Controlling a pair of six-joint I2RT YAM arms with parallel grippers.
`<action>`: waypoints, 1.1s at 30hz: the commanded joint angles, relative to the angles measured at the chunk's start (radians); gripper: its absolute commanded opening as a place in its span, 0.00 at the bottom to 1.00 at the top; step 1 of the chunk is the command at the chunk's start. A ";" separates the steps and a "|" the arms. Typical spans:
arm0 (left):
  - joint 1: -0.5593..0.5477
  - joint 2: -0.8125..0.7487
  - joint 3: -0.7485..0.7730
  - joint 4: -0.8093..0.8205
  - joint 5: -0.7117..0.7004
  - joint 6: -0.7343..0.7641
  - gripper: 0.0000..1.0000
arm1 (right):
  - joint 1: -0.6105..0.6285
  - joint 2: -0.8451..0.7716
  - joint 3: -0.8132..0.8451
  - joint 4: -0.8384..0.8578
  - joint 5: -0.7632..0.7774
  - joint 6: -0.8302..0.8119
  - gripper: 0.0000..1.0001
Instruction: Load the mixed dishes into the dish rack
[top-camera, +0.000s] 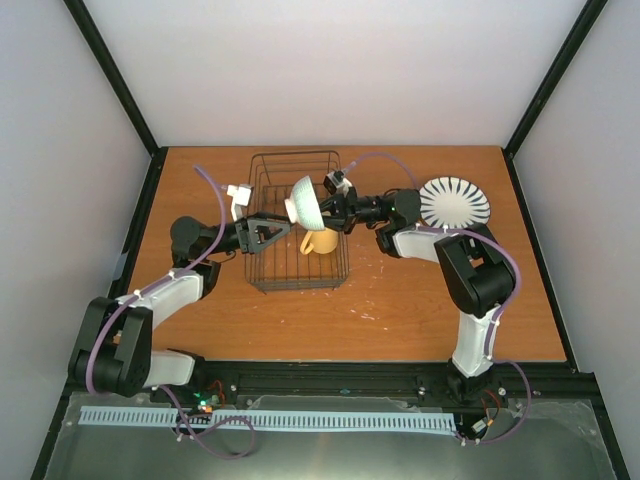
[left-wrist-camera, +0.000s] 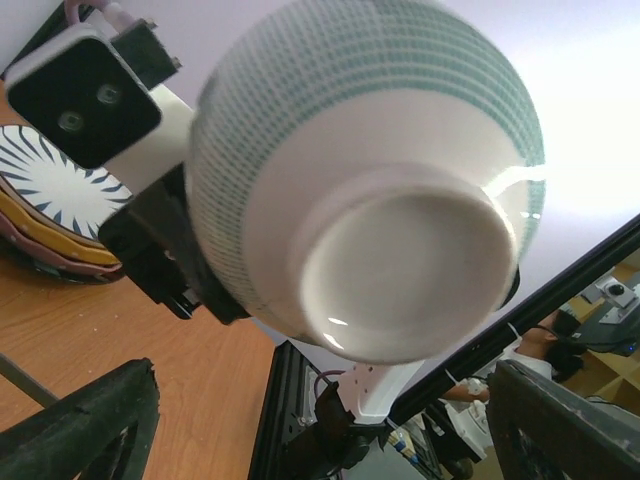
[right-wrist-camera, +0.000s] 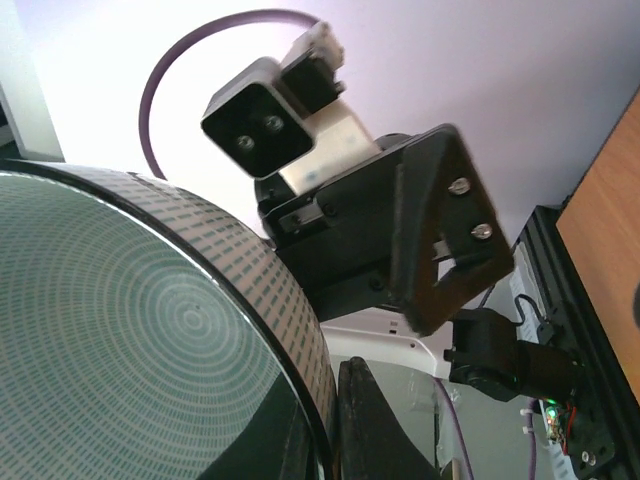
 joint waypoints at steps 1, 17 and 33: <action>0.004 -0.037 0.048 -0.055 -0.021 0.069 0.89 | 0.015 -0.031 0.013 0.230 0.026 0.088 0.03; 0.004 -0.017 0.119 -0.130 -0.065 0.102 0.79 | 0.045 -0.075 -0.063 0.078 0.010 -0.070 0.03; 0.004 -0.026 0.088 -0.106 -0.049 0.076 0.77 | 0.049 -0.066 0.002 -0.015 0.041 -0.144 0.03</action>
